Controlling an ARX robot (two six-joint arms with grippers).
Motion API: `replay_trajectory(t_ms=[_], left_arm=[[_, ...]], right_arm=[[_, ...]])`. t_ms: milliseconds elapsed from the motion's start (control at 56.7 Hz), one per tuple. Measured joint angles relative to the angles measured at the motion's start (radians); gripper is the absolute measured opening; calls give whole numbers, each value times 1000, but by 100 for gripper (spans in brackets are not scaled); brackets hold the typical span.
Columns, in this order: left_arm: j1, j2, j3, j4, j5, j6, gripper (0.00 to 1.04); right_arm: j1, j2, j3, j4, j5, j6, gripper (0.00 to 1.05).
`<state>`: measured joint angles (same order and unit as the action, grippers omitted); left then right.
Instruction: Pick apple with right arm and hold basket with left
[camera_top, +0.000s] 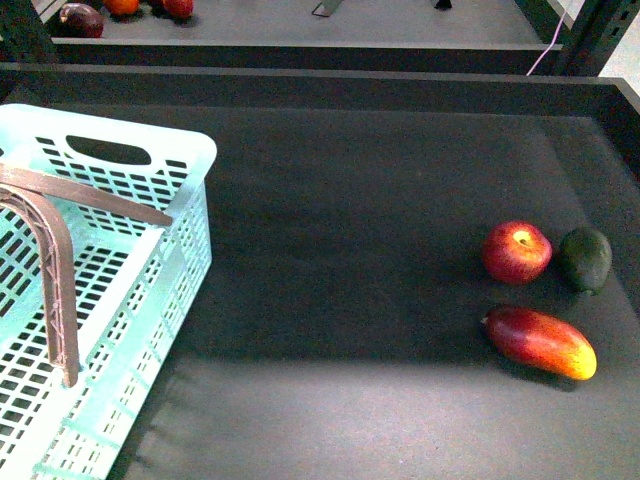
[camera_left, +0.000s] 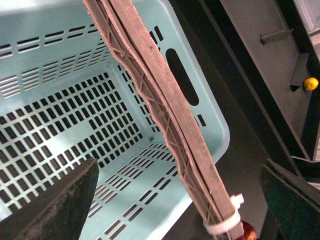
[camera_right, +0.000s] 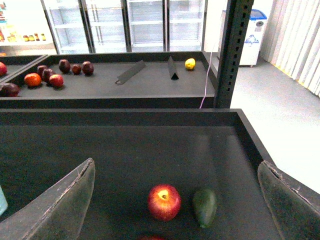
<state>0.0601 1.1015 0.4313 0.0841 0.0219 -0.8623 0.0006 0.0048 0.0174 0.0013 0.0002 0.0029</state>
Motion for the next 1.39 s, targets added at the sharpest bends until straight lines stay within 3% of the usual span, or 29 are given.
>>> replay_trajectory(t_ms=[265,424,935,1218,1394], left_arm=[[27,375,132,200,28,-138,98],[30,461,176,218,19,-161,98],[23,470,195,200,5,-235,22],[-11,409,220,106,-8,-222,18],[-105,316,306,19,-31,-182,18]], right_arm=[[0,0,0,0,0,0,96],[0,0,0,0,0,0,96],[0,0,0,0,0,0,96],[0,0,0,0,0,0,96],[0,0,0,0,0,0,96]])
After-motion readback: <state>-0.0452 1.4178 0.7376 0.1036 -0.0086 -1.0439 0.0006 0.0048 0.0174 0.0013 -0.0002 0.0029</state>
